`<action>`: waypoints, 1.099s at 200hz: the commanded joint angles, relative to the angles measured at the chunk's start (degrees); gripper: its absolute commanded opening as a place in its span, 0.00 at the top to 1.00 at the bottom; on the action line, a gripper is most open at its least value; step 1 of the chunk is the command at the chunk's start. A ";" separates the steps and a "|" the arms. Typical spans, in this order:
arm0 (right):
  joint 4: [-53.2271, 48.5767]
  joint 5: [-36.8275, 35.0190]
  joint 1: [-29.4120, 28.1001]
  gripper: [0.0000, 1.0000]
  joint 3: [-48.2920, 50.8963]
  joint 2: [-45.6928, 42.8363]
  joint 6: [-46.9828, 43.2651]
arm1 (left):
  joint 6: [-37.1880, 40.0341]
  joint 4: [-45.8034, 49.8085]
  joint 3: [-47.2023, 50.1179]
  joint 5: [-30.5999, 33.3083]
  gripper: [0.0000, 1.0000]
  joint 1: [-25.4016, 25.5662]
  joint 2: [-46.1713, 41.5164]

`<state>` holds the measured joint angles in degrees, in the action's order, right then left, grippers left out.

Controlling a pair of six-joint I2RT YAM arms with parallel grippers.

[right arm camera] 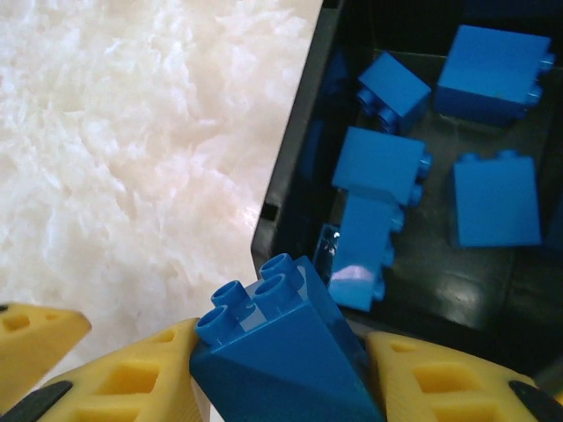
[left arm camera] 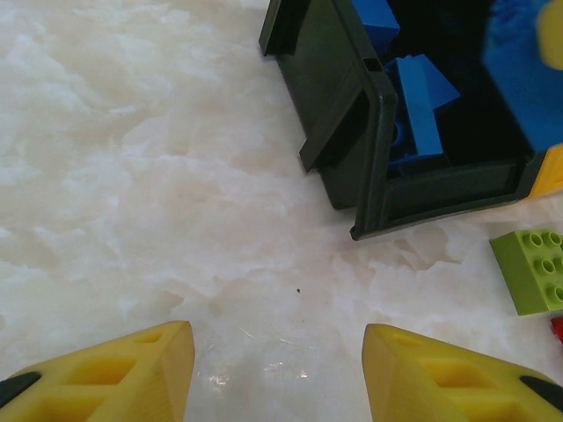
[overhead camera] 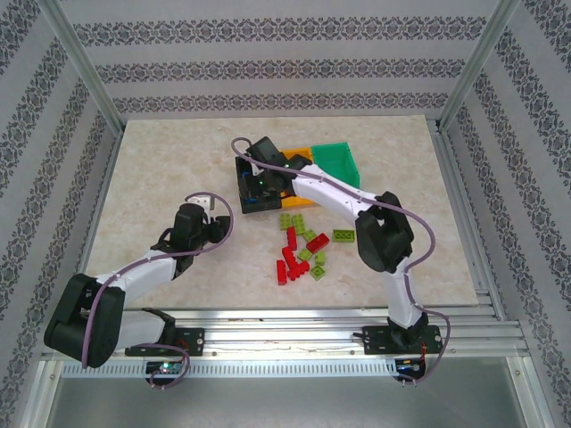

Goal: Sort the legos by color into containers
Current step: Move the container to the top-center of the table, then place the lego in the container.

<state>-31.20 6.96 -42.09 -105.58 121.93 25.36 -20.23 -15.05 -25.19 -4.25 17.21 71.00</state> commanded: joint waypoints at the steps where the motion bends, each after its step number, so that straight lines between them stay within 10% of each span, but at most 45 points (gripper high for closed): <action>1: -1.78 1.72 0.94 0.62 -4.39 3.82 0.86 | -1.19 -2.79 0.62 -0.56 0.47 -0.90 -0.81; 130: -3.75 -4.96 3.51 0.60 -6.39 4.80 -0.94 | -0.76 -3.24 0.48 -1.87 0.46 -1.05 -0.25; 220: -7.58 -7.02 3.98 0.39 -12.25 7.08 -2.63 | -0.67 -3.15 0.22 -2.17 0.46 -1.11 0.01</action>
<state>-37.45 1.23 -38.02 -120.79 129.80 23.59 -20.43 -15.90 -25.06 -5.63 17.12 70.76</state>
